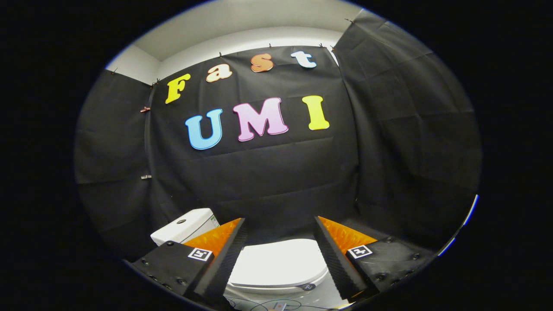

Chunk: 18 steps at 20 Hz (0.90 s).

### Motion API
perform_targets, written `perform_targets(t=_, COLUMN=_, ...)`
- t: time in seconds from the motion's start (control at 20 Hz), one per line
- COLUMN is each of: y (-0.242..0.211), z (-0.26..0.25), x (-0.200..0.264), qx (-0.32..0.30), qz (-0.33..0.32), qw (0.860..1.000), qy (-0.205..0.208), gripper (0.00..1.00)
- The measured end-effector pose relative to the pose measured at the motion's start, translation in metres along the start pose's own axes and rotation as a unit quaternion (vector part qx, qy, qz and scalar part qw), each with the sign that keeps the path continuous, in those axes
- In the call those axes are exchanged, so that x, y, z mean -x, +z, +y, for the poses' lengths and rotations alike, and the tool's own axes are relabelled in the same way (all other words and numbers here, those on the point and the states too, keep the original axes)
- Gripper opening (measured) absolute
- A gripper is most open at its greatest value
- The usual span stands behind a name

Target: Open the toilet lid.

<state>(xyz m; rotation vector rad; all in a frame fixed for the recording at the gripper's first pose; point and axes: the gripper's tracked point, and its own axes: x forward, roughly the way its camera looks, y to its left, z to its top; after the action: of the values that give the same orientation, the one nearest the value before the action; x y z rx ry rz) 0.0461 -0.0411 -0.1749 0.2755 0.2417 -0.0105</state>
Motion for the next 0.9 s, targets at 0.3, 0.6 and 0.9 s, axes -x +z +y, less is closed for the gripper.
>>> perform_targets(t=0.3, y=-0.076, z=-0.027, x=-0.035, qx=-0.063, qz=0.063, qw=0.996, qy=0.006, gripper=0.97)
perform_targets(t=0.6, y=-0.147, z=-0.049, x=-0.054, qx=-0.140, qz=0.127, qw=0.982, qy=0.004, gripper=0.97)
perform_targets(t=0.9, y=-0.210, z=-0.069, x=-0.070, qx=-0.203, qz=0.177, qw=0.963, qy=-0.006, gripper=0.97)
